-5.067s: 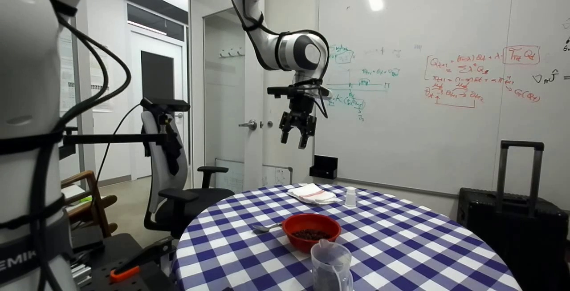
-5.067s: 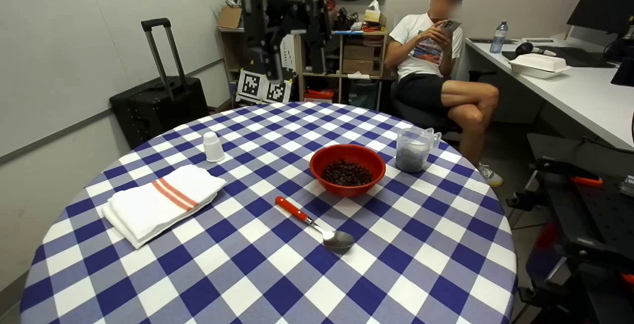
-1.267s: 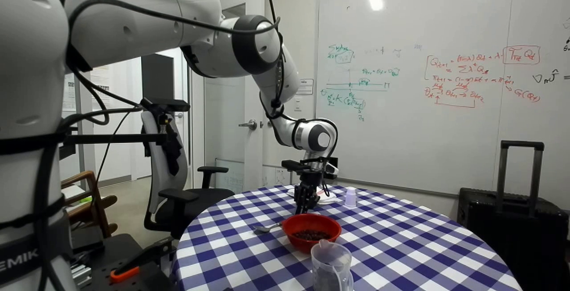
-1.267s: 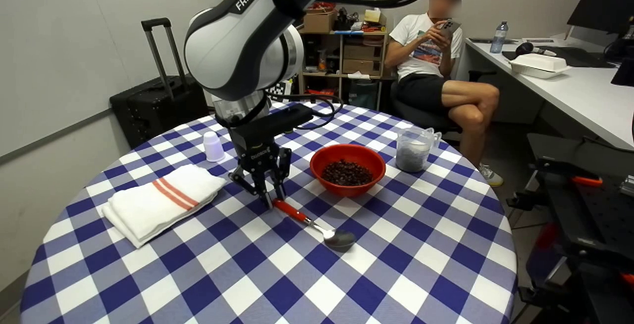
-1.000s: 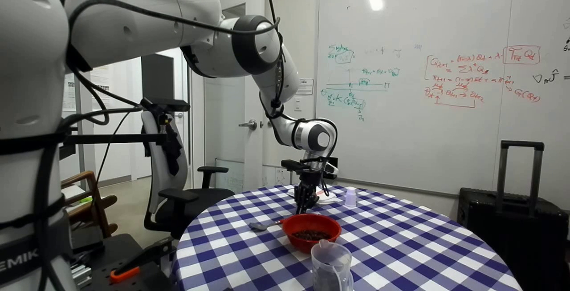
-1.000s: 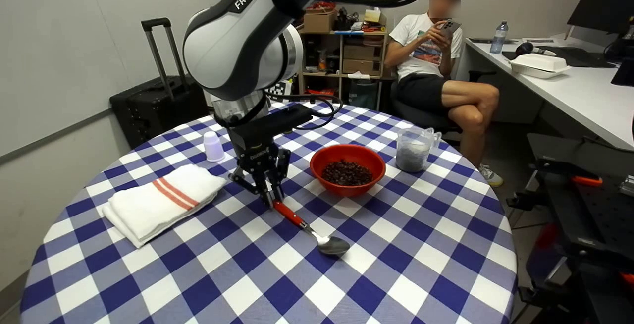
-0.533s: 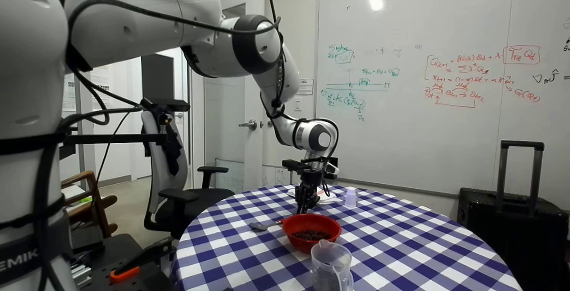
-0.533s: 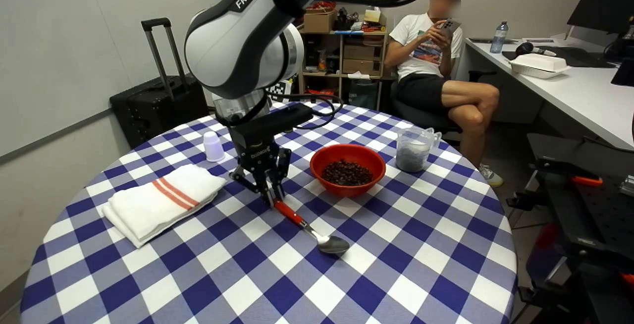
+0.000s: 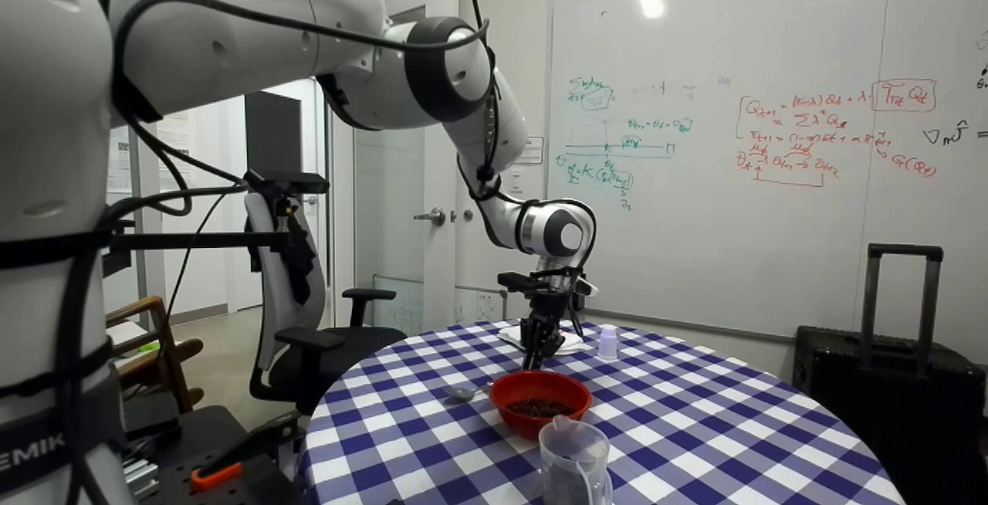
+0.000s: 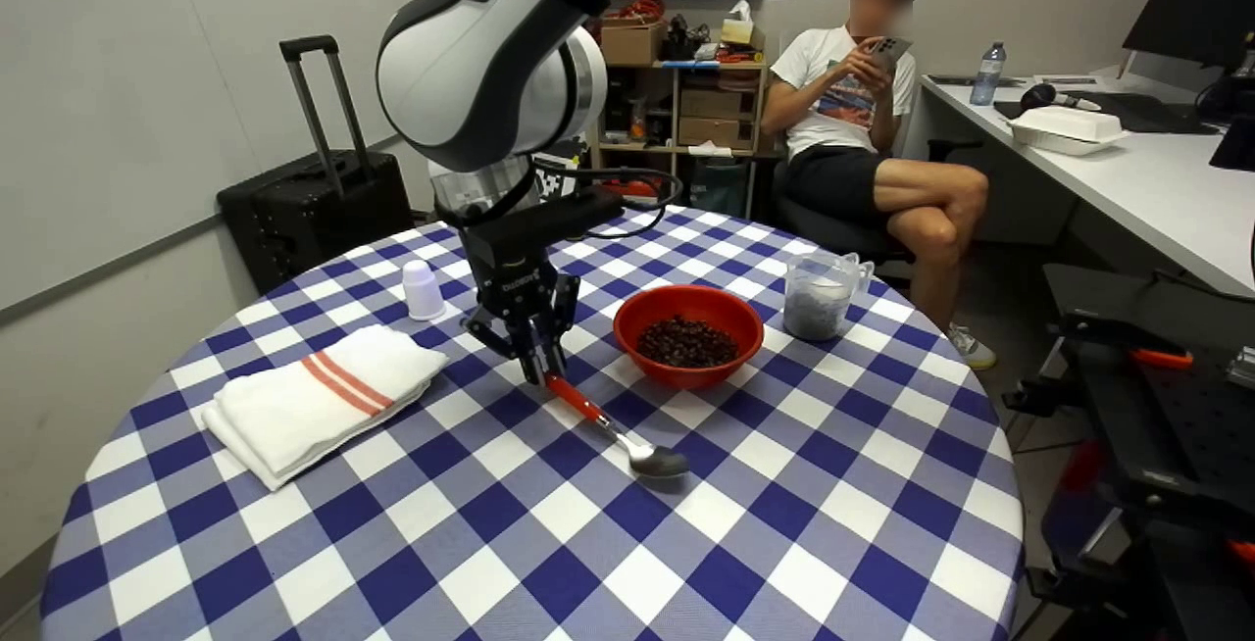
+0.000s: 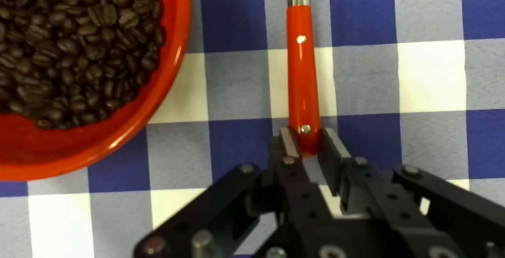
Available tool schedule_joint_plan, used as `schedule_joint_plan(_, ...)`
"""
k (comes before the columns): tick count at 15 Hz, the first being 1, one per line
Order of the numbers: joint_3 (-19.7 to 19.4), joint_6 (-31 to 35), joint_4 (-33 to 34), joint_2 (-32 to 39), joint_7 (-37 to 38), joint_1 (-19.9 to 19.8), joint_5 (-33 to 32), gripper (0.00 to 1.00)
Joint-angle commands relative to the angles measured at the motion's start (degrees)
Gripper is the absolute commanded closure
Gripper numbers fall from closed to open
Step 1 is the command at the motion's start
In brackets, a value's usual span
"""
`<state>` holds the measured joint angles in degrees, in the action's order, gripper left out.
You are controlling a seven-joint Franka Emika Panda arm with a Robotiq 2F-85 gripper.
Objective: Use the spoon to scoop up contents from the bowl and put them inside the jug
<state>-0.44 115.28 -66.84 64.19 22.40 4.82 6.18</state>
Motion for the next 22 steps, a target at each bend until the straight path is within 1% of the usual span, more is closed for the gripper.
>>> schedule_joint_plan(1, -0.06, -4.09, -0.13, -1.93, -3.63, -0.52, -0.61, 0.95)
schedule_joint_plan(6, -0.44, -9.06, 1.59, -3.16, -7.26, -1.28, -1.69, 0.95)
schedule_joint_plan(12, -0.74, -11.12, 3.6, -4.83, -9.82, -1.86, -2.79, 0.95)
schedule_joint_plan(17, -1.88, -6.83, 1.87, -7.21, -9.37, -2.83, -2.96, 0.95)
schedule_joint_plan(22, -4.54, 2.83, -3.44, -10.31, -7.24, -3.94, -3.55, 0.95)
